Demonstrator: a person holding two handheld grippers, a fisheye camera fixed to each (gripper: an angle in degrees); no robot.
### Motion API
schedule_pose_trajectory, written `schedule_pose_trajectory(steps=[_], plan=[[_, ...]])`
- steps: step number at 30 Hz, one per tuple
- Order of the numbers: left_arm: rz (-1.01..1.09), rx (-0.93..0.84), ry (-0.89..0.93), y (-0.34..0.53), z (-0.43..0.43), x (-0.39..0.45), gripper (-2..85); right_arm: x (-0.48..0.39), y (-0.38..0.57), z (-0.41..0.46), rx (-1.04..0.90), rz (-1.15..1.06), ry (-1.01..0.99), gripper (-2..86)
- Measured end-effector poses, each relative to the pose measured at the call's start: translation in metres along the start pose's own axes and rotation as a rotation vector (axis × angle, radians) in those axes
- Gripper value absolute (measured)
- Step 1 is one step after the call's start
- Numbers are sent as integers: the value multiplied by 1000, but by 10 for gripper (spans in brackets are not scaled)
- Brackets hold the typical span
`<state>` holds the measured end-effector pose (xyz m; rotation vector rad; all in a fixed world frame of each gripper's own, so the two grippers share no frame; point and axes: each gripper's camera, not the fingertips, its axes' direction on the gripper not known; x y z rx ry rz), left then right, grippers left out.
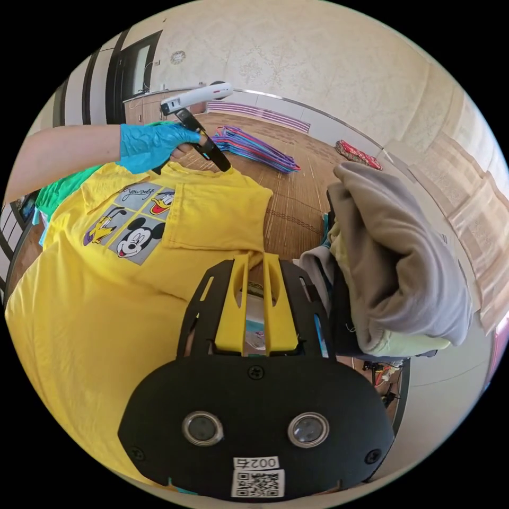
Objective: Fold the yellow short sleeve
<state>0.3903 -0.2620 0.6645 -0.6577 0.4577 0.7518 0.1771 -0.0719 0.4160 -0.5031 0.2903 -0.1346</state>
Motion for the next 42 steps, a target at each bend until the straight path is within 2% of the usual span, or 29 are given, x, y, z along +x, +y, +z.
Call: schedule_pose_trajectory(steps=[7, 9, 13, 17, 25, 34, 42], plan=[[-8, 0, -10, 7, 7, 3, -13, 11, -68, 9, 66, 20, -26, 55], [-22, 20, -34, 11, 3, 4, -12, 14, -92, 24, 28, 30, -9, 54], [-46, 132, 67, 22, -7, 1, -12, 30, -144, 60, -25, 138, -18, 49], [-36, 89, 43, 24, 9, 3, -10, 37, -180, 101, -126, 150, -10, 45], [-41, 110, 20, 43, 19, 8, -15, 38, -202, 137, -186, 86, -43, 0], [-19, 81, -88, 63, 24, 14, -10, 22, -210, 140, -224, 24, 88, -8], [-14, 104, -91, 87, 20, 18, -12, 22, -201, 122, -120, 56, 24, -6]])
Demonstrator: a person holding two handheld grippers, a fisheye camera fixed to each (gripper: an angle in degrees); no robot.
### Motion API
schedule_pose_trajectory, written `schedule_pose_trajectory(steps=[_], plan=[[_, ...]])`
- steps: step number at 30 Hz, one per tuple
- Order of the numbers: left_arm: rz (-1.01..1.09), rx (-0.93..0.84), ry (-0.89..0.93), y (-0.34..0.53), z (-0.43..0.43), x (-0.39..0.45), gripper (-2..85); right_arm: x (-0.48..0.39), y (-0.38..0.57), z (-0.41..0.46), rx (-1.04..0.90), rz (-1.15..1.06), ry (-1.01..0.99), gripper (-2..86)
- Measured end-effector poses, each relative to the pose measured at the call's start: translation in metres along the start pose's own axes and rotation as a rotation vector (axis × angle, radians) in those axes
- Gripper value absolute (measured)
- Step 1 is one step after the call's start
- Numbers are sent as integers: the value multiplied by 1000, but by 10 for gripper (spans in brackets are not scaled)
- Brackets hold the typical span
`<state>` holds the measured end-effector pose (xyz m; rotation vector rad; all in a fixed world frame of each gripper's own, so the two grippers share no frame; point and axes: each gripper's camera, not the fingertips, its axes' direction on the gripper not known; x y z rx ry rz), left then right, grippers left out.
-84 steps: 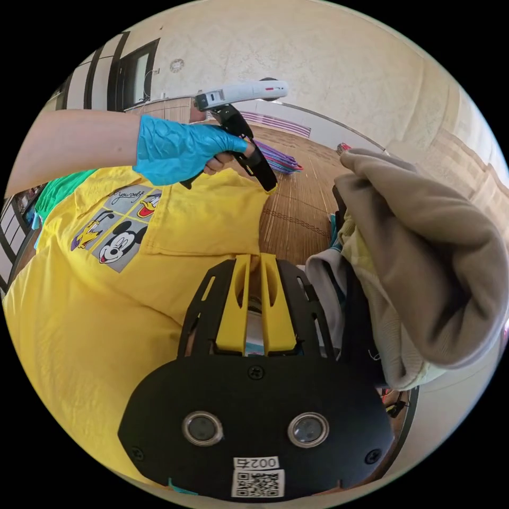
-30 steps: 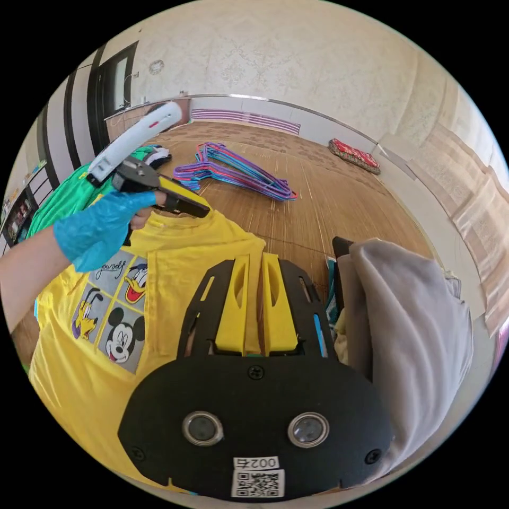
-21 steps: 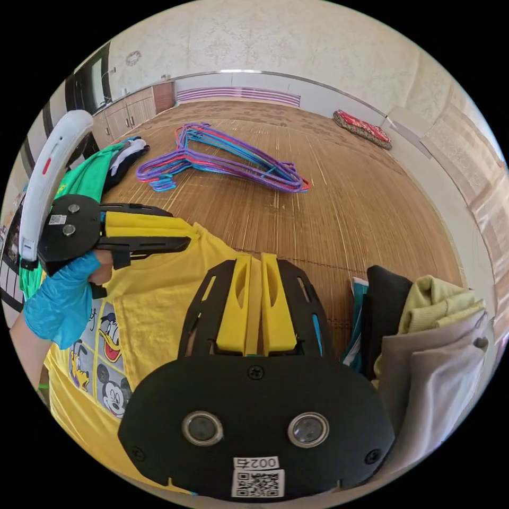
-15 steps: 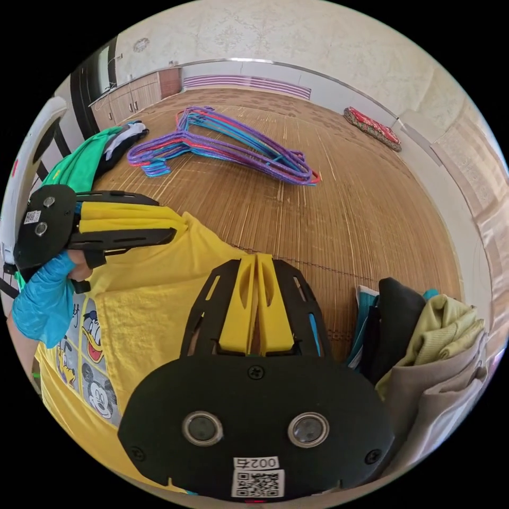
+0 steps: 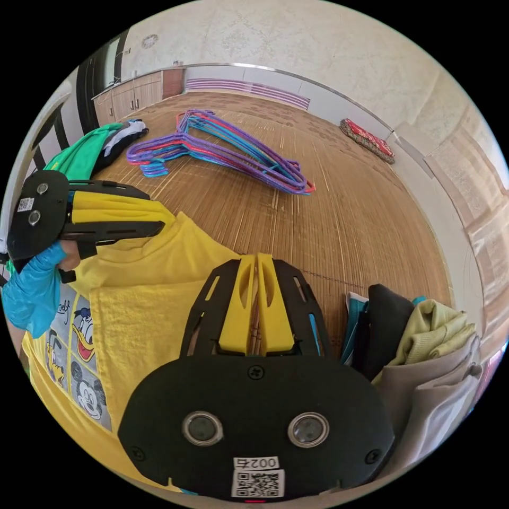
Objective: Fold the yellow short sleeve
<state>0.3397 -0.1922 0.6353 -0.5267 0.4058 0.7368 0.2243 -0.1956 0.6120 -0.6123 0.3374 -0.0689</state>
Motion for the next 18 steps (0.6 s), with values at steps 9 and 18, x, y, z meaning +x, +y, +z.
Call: schedule_pose_trajectory(steps=[9, 18], plan=[[-18, 34, 55, 46, -30, 3, -13, -19, 58, -58, 48, 12, -15, -1], [77, -26, 165, 127, -41, 27, 6, -47, 155, -85, -22, -74, -17, -2]])
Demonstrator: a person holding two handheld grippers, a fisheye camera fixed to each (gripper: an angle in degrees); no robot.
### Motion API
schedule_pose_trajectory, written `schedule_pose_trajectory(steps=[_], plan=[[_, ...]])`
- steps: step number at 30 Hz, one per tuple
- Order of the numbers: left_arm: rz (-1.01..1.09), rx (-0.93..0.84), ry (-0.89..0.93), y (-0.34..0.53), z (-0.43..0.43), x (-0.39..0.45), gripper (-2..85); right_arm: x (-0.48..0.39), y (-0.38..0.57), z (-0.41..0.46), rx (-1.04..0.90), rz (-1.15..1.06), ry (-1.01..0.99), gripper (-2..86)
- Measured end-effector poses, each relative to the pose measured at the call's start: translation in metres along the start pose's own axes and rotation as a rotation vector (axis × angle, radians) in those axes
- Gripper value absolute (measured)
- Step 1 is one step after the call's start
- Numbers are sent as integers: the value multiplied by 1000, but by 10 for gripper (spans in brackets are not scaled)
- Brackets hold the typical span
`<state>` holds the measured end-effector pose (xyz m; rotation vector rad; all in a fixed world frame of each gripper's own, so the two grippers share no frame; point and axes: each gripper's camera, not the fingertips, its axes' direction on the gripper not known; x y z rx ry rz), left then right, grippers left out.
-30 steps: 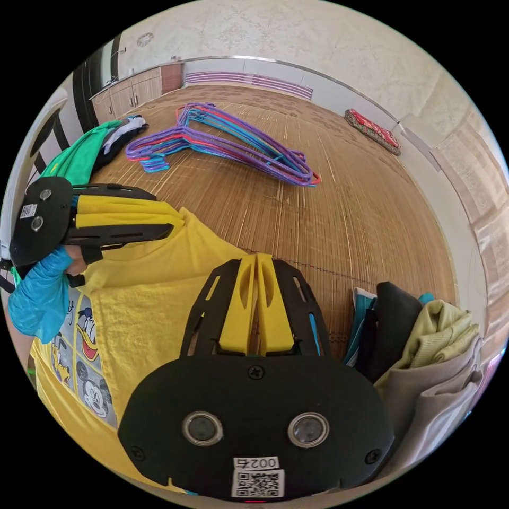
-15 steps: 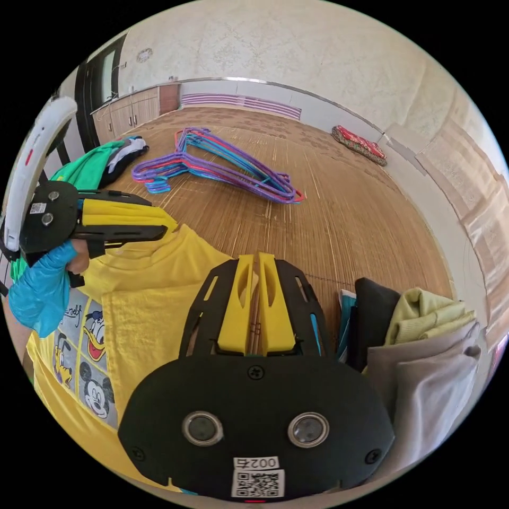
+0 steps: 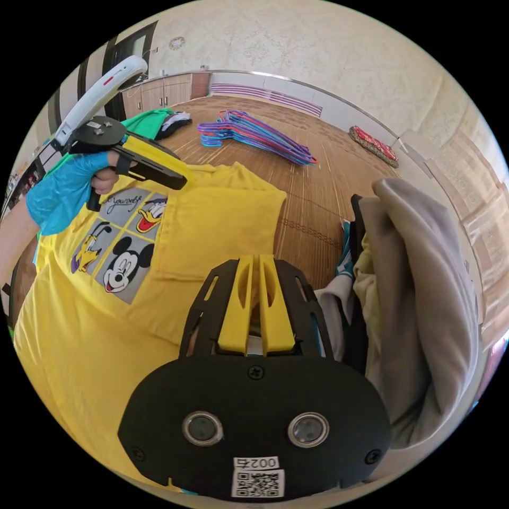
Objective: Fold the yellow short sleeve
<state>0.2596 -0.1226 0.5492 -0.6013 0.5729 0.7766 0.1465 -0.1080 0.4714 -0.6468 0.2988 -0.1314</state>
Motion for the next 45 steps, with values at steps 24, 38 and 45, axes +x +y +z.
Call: schedule_pose_trajectory(steps=[24, 38, 45], plan=[[-112, -6, -104, 152, -7, 52, 6, -113, 93, -48, 41, -269, -223, -6], [-310, 69, -157, 340, -110, 124, 8, -132, 188, -138, 171, -272, -241, 47], [-391, 35, -178, 452, -162, 175, 8, -165, 238, -190, 257, -330, -315, 62]])
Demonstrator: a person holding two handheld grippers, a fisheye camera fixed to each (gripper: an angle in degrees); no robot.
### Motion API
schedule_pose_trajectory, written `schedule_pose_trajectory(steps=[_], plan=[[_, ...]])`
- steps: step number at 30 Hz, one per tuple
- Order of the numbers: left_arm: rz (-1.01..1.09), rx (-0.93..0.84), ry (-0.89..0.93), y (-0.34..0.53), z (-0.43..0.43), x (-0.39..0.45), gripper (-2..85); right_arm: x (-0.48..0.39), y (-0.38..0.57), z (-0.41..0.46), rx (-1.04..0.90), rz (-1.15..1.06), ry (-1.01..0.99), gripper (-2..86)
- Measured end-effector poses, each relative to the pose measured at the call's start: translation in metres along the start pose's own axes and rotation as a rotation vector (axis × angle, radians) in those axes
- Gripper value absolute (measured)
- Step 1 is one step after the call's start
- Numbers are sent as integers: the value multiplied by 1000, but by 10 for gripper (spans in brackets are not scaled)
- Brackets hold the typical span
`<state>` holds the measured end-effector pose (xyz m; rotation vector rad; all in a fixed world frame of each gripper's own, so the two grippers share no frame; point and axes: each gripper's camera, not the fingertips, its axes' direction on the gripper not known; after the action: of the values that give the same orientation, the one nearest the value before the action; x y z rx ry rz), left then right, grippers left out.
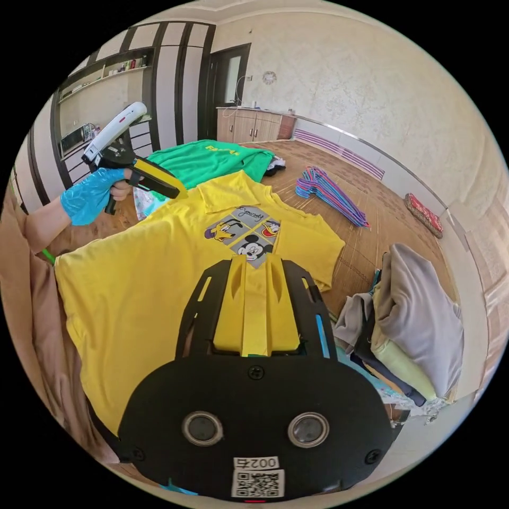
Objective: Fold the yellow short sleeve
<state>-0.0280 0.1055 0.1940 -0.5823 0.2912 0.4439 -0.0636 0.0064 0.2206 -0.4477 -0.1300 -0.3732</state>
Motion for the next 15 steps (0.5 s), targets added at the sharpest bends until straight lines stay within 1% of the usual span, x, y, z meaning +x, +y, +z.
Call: schedule_pose_trajectory(steps=[2, 5, 9, 15], plan=[[-14, 14, 7, 34, -21, 7, 8, -28, 3, -11, -4, -74, -114, 53], [-19, 51, 1, 73, -47, 16, 9, -70, 4, -22, -8, -187, -225, 51], [4, 73, -34, 115, -72, 23, 8, -124, 2, -34, -28, -321, -288, 51], [-37, 69, -34, 186, -96, 13, 9, -212, 4, -43, -37, -492, -416, 62]])
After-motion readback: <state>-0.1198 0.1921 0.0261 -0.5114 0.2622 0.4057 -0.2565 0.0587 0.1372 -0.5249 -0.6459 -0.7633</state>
